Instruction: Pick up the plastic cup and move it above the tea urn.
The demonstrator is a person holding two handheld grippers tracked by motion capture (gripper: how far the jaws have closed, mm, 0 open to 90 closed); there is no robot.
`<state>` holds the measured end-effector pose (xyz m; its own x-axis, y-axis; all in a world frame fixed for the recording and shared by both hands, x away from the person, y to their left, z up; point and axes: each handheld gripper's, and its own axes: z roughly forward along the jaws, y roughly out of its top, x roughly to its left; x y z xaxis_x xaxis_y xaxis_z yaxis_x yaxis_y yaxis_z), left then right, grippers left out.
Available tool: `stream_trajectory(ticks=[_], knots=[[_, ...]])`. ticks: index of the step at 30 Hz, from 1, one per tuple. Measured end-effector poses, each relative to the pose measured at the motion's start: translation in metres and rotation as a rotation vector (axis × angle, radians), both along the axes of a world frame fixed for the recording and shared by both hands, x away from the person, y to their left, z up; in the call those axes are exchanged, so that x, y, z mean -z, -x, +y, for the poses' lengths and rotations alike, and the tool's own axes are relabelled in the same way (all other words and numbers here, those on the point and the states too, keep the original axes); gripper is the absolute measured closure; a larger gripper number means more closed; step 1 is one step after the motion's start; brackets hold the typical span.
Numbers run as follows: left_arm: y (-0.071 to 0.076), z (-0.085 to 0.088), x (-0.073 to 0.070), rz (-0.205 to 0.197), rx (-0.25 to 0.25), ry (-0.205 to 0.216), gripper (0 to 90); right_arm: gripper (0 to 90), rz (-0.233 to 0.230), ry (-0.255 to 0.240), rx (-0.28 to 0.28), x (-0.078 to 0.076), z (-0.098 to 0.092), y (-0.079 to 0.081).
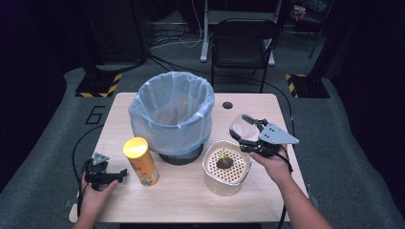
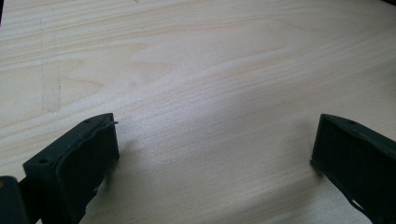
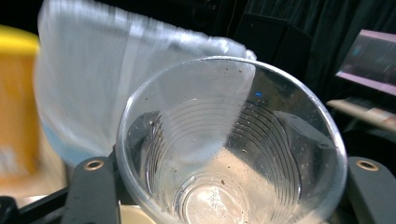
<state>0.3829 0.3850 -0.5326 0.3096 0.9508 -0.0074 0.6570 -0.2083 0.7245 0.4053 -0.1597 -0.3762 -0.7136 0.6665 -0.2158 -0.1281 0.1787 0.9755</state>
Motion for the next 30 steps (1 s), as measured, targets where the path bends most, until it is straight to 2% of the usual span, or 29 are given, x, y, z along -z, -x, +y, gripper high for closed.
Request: stream_trajectory(ticks=[3,5,6,10,19,24,28,29,30], knots=[[0.0,0.0,0.0,0.001,-0.001,0.005,0.3,34.2,0.047,-0.089,-0.032,0.0,-0.004,-0.004],[0.0,0.0,0.0,0.0,0.0,0.001,0.4,34.3,0.103,-0.158,-0.056,-0.001,-0.006,-0.005],[0.0,0.0,0.0,0.0,-0.002,0.003,0.4,34.4,0.116,-0.183,-0.061,-0.002,-0.006,-0.006],[0.0,0.0,0.0,0.001,-0.002,0.004,0.4,34.4,0.157,-0.223,-0.074,-0.004,-0.007,-0.008],[0.0,0.0,0.0,-0.004,-0.006,0.001,0.4,34.4,0.163,-0.191,-0.085,-0.014,-0.005,-0.007],[0.0,0.0,0.0,-0.003,-0.005,0.001,0.4,34.3,0.144,-0.156,-0.086,-0.033,-0.001,-0.005],[0.0,-0.001,0.0,-0.003,-0.011,0.01,0.4,34.2,0.156,-0.17,-0.095,-0.05,0.002,-0.005],[0.001,-0.001,0.0,-0.003,-0.013,0.01,0.4,34.2,0.13,-0.162,-0.096,-0.055,0.004,-0.007],[0.001,-0.001,0.0,-0.003,-0.017,0.01,0.5,34.2,0.129,-0.147,-0.088,-0.059,0.005,-0.007]])
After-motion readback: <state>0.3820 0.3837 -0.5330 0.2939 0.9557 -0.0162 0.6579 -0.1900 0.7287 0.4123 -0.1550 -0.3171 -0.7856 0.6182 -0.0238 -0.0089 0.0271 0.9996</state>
